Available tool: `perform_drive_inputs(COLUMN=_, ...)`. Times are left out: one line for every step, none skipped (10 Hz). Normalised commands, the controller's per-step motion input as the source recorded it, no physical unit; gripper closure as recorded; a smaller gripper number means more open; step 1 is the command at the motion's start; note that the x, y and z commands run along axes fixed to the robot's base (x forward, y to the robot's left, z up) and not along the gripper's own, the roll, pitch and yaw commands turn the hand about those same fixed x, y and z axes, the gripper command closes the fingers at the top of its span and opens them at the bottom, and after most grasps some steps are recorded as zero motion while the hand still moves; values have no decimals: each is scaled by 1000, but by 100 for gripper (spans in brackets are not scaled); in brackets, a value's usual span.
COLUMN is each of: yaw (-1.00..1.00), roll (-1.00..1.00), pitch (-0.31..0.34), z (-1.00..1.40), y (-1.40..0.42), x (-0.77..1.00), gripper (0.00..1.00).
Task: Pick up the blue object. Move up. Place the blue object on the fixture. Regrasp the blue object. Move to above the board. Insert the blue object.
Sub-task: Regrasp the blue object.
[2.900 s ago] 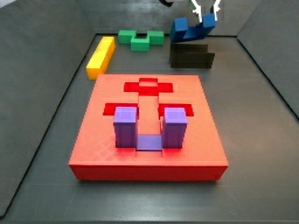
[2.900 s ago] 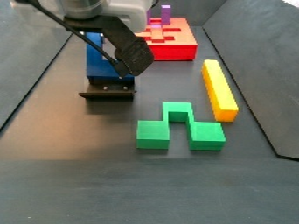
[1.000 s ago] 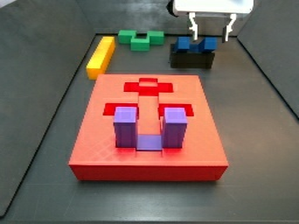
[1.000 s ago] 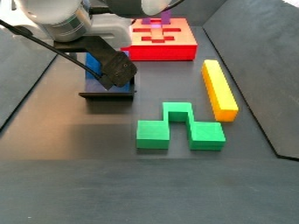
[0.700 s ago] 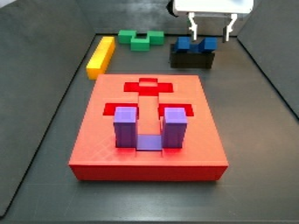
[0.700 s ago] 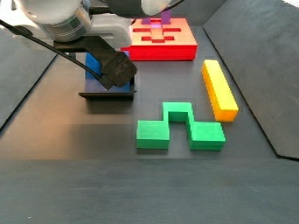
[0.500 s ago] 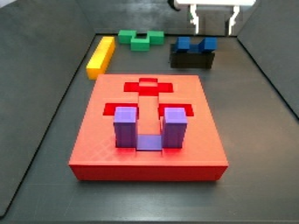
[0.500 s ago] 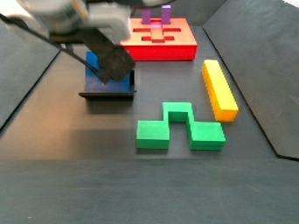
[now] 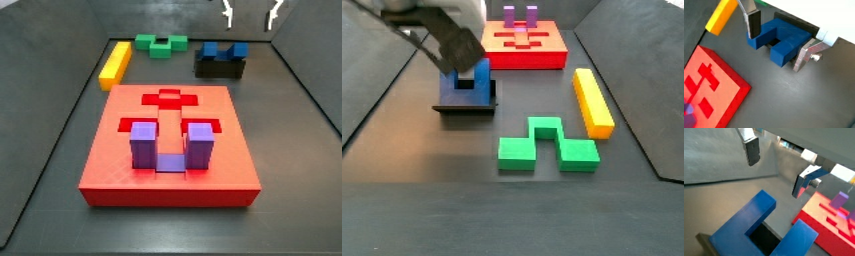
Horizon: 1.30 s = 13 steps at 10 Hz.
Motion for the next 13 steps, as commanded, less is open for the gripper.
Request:
perform_drive_inputs(yaw=-100, roll=1000, pitch=429, z=0, y=-474, x=71, gripper=0)
perform_drive_inputs(yaw=-97, roll=1000, pitch=414, z=0, y=-477, x=86, gripper=0)
perform_drive_inputs(yaw=-83, roll=1000, pitch=351, z=0, y=-520, x=123, gripper=0)
perform_drive_inputs(yaw=-54, roll=1000, pitch=286, z=-14, y=-589, x=114, gripper=0)
perform_drive_inputs(yaw=-17, roll=1000, pitch=243, z=-23, y=-631, x=100, gripper=0)
perform_drive_inputs(yaw=-3, roll=1000, pitch=243, z=-11, y=-623, x=103, gripper=0)
perform_drive_inputs(yaw=0, roll=980, pitch=197, z=0, y=-611, x=74, gripper=0)
perform_drive_inputs(yaw=-34, roll=980, pitch=191, z=0, y=-600, x=117, gripper=0)
perform_drive_inputs(yaw=-137, roll=951, pitch=103, z=0, y=-594, x=77, gripper=0)
perform_drive_inputs(yaw=-317, roll=594, pitch=-74, z=97, y=-540, x=0, gripper=0)
perform_drive_inputs(yaw=-457, roll=294, pitch=-369, z=197, y=-463, x=3, gripper=0)
perform_drive_inputs(yaw=-483, roll=211, pitch=-417, z=197, y=-374, x=34, gripper=0)
perform_drive_inputs(yaw=-480, roll=177, pitch=-486, z=197, y=-314, x=20, gripper=0)
